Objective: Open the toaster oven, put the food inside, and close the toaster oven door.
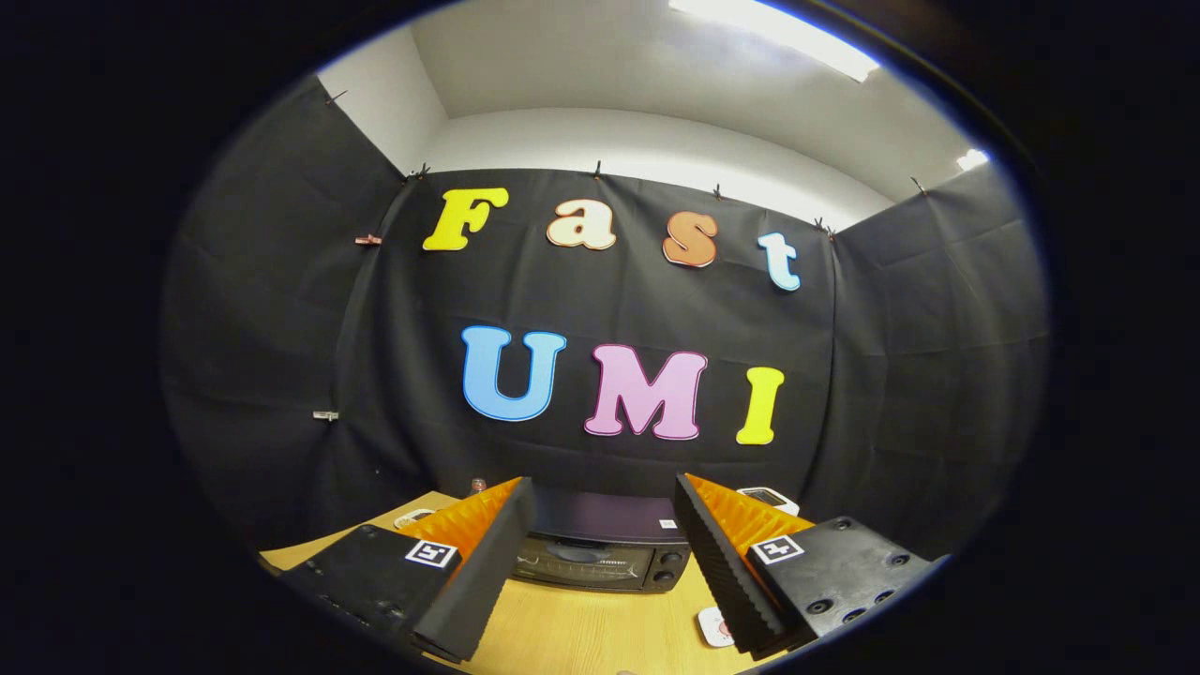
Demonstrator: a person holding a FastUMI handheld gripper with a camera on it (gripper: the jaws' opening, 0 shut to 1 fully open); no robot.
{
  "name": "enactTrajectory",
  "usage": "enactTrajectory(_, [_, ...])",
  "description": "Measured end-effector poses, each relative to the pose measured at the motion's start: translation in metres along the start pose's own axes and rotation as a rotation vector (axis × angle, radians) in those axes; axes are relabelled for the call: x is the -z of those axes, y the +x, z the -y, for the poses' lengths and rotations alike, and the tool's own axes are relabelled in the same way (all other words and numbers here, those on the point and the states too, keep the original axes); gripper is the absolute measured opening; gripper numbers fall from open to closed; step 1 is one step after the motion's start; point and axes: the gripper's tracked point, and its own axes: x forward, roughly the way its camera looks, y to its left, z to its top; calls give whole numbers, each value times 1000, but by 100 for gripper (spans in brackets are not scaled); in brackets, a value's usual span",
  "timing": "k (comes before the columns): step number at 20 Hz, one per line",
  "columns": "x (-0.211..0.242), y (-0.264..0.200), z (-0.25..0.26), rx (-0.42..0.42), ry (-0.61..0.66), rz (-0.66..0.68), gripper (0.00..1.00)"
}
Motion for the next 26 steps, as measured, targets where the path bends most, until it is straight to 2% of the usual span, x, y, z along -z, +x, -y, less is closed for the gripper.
enactTrajectory(10, [12, -5, 14, 46, 35, -29, 97])
enactTrajectory(15, [24, 8, 9, 45, 58, -59, 97])
enactTrajectory(20, [46, 47, 4, 17, 62, -98, 97])
enactTrajectory(26, [107, 121, -8, -27, 138, -219, 98])
